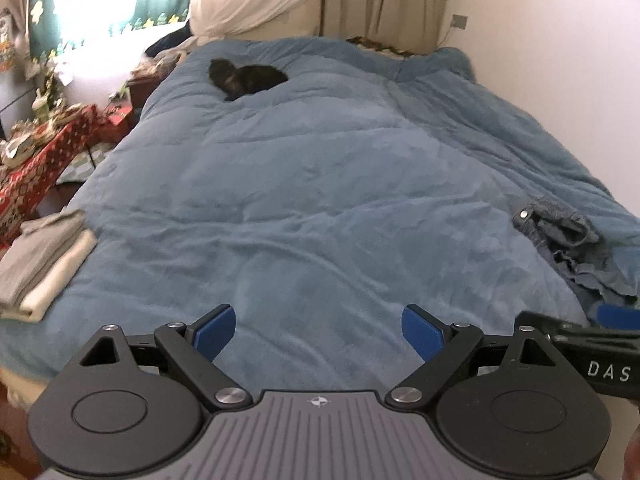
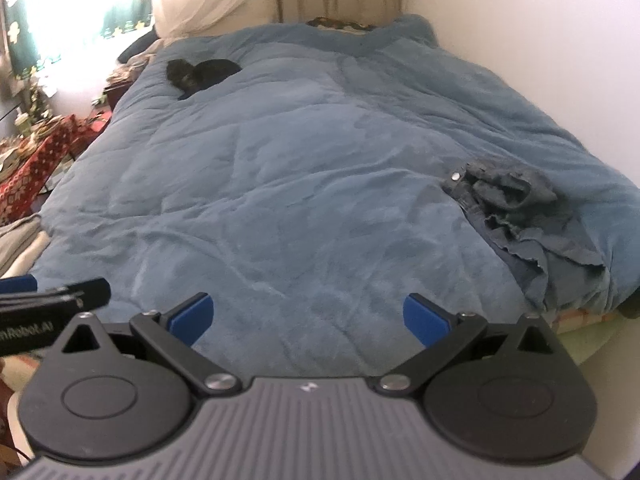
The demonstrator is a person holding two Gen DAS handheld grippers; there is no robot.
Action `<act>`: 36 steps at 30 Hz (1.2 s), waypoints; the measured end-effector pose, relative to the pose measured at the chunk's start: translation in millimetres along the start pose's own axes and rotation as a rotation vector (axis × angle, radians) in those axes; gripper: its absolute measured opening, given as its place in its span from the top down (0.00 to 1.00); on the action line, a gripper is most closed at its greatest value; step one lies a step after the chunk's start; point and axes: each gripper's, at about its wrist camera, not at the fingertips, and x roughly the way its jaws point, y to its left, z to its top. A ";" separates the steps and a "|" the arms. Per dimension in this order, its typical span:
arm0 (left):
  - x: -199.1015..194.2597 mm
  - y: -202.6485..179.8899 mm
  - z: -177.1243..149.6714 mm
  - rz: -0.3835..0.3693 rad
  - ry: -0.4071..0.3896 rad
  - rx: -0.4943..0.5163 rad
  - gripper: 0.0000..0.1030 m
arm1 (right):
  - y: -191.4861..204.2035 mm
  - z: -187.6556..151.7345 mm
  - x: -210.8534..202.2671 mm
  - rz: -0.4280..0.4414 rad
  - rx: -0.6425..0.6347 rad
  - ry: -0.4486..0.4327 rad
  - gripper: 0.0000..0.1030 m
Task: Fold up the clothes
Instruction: 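Move both grippers to the denim shorts and close them on the waistband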
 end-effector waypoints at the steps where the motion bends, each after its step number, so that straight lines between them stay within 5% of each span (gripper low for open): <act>1: 4.5 -3.7 3.8 -0.001 -0.007 0.009 0.12 | -6.4 0.9 3.2 -0.011 0.014 -0.005 0.01; 9: 50.0 -48.2 24.6 -0.065 -0.064 0.102 0.17 | -72.3 13.0 34.1 -0.164 0.071 -0.050 0.01; 18: 121.5 -151.4 42.4 -0.225 0.030 0.317 0.17 | -174.9 27.5 77.9 -0.310 0.106 -0.072 0.01; 30: 233.0 -282.4 71.9 -0.363 0.133 0.277 0.61 | -272.9 68.8 149.0 -0.381 0.076 -0.087 0.01; 36: 291.7 -324.6 83.9 -0.434 0.222 0.206 0.67 | -309.9 85.5 202.5 -0.370 0.106 -0.068 0.10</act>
